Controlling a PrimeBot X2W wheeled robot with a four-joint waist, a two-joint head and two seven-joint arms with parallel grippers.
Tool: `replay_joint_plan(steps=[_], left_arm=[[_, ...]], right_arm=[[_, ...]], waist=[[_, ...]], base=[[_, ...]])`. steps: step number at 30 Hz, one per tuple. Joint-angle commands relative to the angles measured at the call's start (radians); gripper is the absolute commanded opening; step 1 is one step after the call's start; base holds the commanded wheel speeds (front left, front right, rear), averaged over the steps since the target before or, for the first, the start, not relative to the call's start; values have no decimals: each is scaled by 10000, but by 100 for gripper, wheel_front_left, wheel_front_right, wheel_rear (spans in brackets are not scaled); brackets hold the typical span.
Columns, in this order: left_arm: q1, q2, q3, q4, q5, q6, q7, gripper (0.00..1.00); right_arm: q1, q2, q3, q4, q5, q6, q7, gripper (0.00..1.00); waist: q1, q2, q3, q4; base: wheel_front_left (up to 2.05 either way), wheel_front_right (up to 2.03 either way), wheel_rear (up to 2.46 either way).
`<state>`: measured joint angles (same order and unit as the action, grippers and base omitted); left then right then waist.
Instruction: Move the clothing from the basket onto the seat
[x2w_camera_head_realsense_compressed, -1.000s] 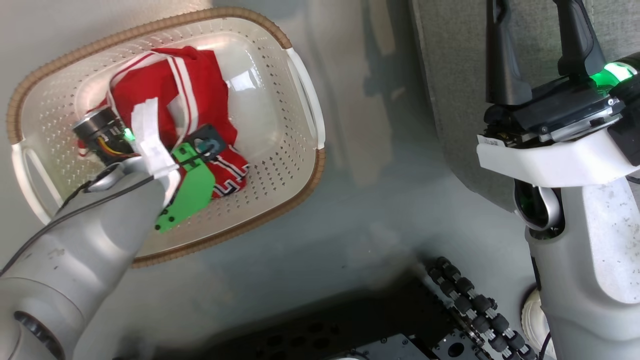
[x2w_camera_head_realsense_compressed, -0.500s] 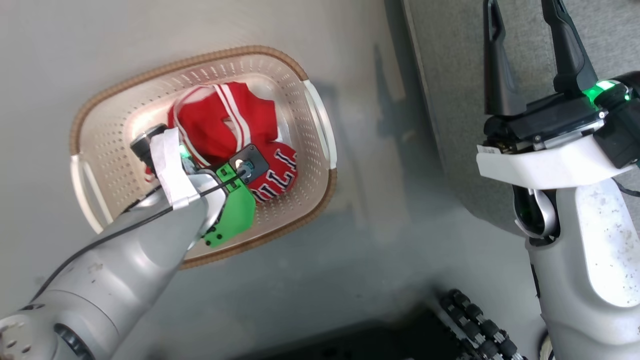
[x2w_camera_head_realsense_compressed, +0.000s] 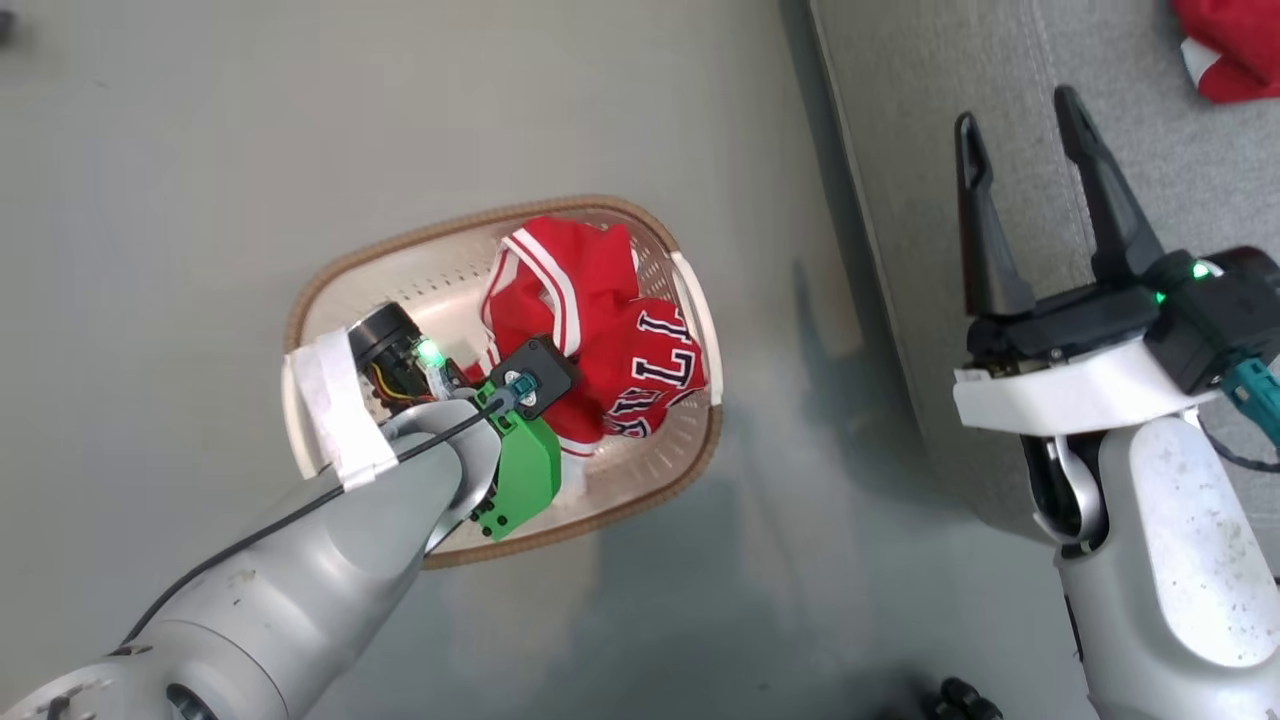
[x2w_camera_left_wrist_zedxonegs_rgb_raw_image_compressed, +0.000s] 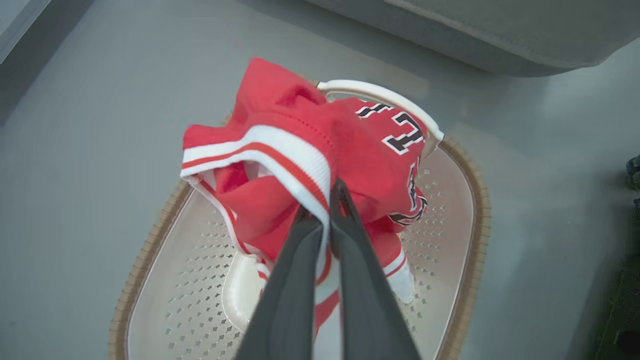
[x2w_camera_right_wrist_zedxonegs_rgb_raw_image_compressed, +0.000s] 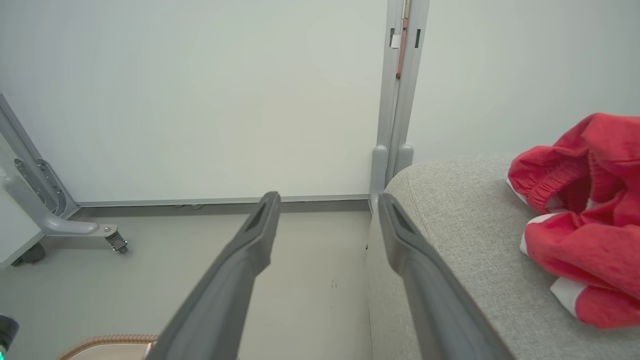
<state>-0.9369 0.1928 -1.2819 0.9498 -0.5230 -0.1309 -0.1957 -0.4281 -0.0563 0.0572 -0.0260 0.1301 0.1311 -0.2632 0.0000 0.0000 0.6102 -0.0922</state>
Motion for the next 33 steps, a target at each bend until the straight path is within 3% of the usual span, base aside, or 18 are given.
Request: replay_joint_plan(steps=[1, 10, 22, 33], left_arm=[[220, -56, 3, -12, -173, 14, -158, 0], [354, 103, 474, -666, -1116, 14, -718, 0], [1477, 559, 2766, -3210, -256, 304, -698, 0], [2120, 305, 4640, -4817, 221, 504, -700, 0]], right_arm=[[233, -72, -9, 66, -66, -8, -24, 100], [899, -84, -83, 301, -33, -8, -24, 100], [1752, -28, -133, 548, 38, -8, -24, 100], [2358, 23, -210, 567, 87, -7, -24, 100]], waist=[[0, 0, -973, 604], [0, 0, -2224, 843], [0, 0, -3597, 923], [0, 0, -4398, 847]], base=[[0, 0, 0], [0, 0, 0], [0, 0, 0], [0, 0, 0]])
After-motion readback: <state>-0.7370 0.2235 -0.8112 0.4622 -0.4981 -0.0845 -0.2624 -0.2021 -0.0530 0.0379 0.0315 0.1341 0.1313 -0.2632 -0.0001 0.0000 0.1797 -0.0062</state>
